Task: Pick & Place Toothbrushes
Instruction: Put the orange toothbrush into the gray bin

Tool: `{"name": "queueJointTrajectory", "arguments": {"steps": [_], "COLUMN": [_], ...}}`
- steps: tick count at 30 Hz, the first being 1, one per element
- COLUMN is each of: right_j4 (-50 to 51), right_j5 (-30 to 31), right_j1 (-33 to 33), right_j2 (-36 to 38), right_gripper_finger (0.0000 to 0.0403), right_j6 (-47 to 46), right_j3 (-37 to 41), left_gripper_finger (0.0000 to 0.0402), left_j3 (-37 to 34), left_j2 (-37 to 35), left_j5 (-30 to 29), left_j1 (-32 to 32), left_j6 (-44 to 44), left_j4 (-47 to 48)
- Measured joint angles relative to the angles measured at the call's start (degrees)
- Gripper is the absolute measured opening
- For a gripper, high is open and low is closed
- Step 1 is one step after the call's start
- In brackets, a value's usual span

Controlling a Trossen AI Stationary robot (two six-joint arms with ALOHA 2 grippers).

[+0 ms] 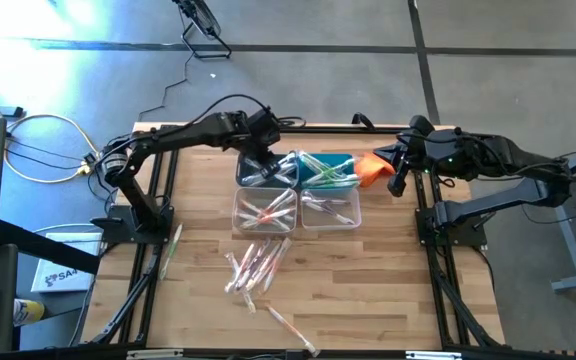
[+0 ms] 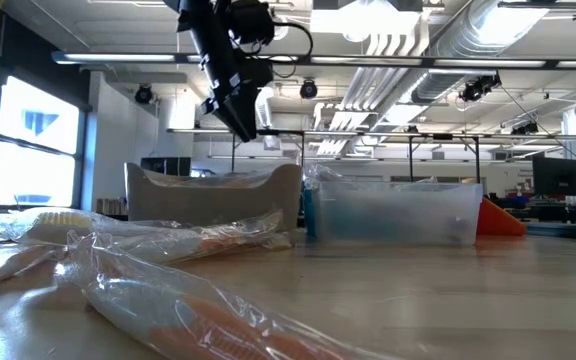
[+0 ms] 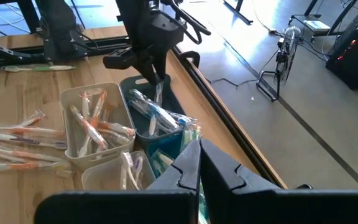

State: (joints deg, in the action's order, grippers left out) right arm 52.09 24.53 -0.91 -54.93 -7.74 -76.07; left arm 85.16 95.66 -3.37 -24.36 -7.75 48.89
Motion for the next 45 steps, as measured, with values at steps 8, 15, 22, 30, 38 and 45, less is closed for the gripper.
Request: {"name": "queueJointTrajectory", "arguments": {"steps": [8,15,22,30,38,45], "right_j4": [0.0,0.01,0.0,-0.01,-0.02,-0.02], "right_j5": [0.0,0.0,-0.02,-0.02,-0.02,-0.02], "right_j1": [0.0,0.0,0.0,0.0,0.0,0.02], "right_j2": [-0.01,-0.01,-0.01,-0.01,-0.01,-0.01], "right_gripper_finger": [0.0003,0.0003,0.0003,0.0003,0.0003,0.0003], "right_j6": [0.0,-0.01,-0.01,-0.01,-0.01,-0.01], "right_j3": [0.0,0.0,0.0,0.0,0.0,0.0], "left_gripper_finger": [0.0127,0.0127,0.0127,0.0127,0.0127,0.0127], "left_j3": [0.31,0.31,0.31,0.31,0.31,0.31], "left_j2": [0.0,0.0,0.0,0.0,0.0,0.0], "left_j5": [-0.15,-0.18,1.43,3.27,3.3,3.31], "left_j1": [0.0,0.0,0.0,0.0,0.0,0.0], "left_j6": [-0.02,-0.02,-0.08,-0.26,-1.71,-1.66], "left_j4": [-0.69,-0.97,-2.11,-2.02,-2.68,-2.68]}}
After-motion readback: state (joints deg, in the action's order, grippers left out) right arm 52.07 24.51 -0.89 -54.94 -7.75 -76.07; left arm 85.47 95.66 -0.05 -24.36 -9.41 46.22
